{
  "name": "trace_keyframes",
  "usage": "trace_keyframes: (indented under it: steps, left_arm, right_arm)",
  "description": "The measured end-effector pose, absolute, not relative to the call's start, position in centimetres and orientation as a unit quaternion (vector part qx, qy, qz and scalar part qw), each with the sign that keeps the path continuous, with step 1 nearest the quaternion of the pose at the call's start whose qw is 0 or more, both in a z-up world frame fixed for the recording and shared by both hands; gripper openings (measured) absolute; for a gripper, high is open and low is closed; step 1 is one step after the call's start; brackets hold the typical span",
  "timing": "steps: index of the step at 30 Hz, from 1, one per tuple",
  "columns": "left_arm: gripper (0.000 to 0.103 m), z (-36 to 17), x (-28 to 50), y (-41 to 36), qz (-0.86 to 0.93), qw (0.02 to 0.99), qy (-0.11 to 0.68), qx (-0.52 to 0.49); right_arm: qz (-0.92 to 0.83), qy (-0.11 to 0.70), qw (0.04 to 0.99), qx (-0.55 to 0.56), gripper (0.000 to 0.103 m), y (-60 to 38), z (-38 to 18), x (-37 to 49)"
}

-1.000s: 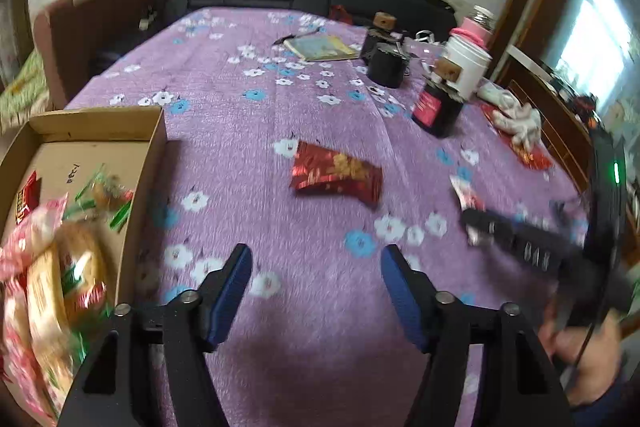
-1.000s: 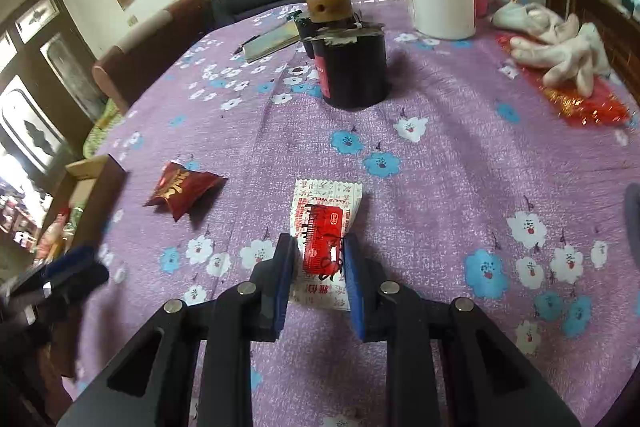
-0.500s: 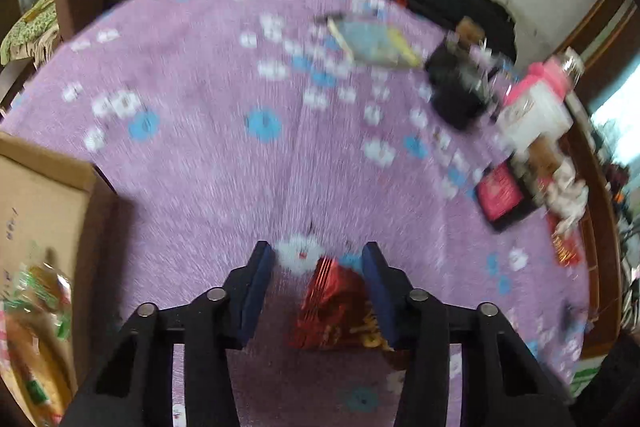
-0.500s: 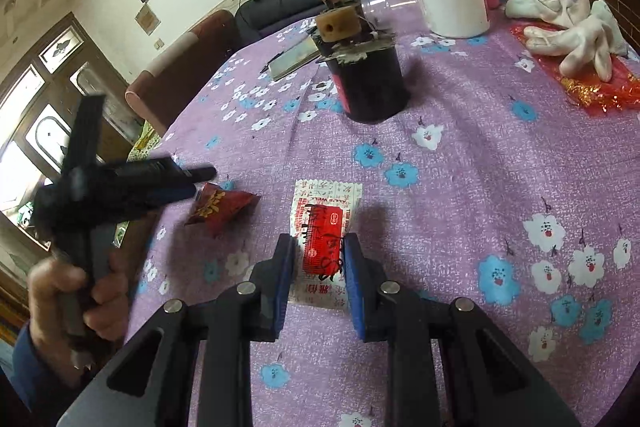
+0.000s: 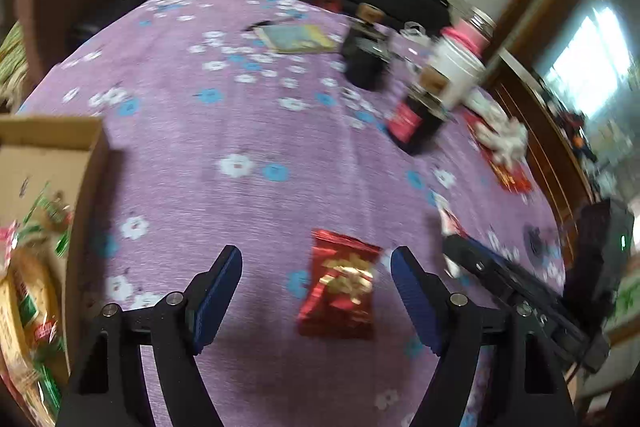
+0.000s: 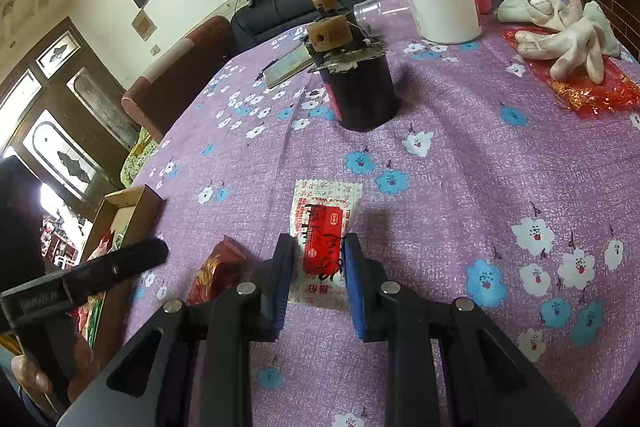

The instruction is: Organize snacks

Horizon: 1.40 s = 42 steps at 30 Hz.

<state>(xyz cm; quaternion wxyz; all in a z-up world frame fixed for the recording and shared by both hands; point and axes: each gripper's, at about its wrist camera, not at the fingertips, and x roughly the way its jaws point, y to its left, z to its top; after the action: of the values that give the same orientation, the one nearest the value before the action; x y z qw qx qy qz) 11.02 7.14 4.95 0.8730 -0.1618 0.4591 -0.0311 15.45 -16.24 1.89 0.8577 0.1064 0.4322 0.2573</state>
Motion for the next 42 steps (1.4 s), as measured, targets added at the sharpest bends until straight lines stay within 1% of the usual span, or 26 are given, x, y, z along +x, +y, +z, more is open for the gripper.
trace_keyframes:
  steps: [6,7,8,9,10,17,26,32,37,39,42]
  left_arm:
    - [0.08,3.0,11.8,3.8,-0.036,0.876,0.475,-0.081]
    - [0.077,2.7,11.8,3.5,-0.036,0.876,0.476,-0.073]
    - [0.056,2.3,11.9,3.1,-0.034,0.875,0.478,-0.063]
    - [0.04,1.7,12.1,2.8,-0.029,0.872,0.486,-0.054]
    - [0.038,1.4,12.2,2.8,-0.026,0.872,0.487,-0.051]
    - [0.03,2.0,10.0,3.6,-0.014,0.892,0.449,-0.05]
    - [0.031,3.3,5.8,6.6,0.069,0.924,0.376,-0.028]
    - [0.031,3.5,5.1,7.5,0.103,0.935,0.338,-0.019]
    - [0.031,4.3,4.4,7.7,0.124,0.948,0.294,-0.012]
    - [0.031,4.4,4.3,7.8,0.125,0.95,0.287,-0.008]
    - [0.031,4.2,4.6,8.0,0.12,0.947,0.297,-0.013]
  right_arm:
    - [0.255,0.43,0.86,0.103,0.024,-16.2,2.1,15.4]
    - [0.257,0.43,0.859,0.103,0.024,-16.1,2.1,15.4]
    - [0.257,0.43,0.86,0.103,0.024,-16.1,2.1,15.4]
    - [0.256,0.43,0.86,0.103,0.024,-16.1,2.1,15.3]
    - [0.258,0.43,0.859,0.102,0.024,-16.1,2.1,15.3]
    - [0.276,0.43,0.855,0.085,0.024,-14.7,2.3,14.6]
    - [0.318,0.423,0.848,0.019,0.024,-10.4,2.4,12.1]
    - [0.325,0.411,0.851,-0.026,0.024,-8.4,2.3,10.7]
    - [0.329,0.4,0.855,-0.037,0.024,-7.9,2.3,10.3]
    - [0.33,0.398,0.855,-0.038,0.024,-7.8,2.3,10.3]
    - [0.329,0.398,0.856,-0.042,0.024,-7.7,2.2,10.3]
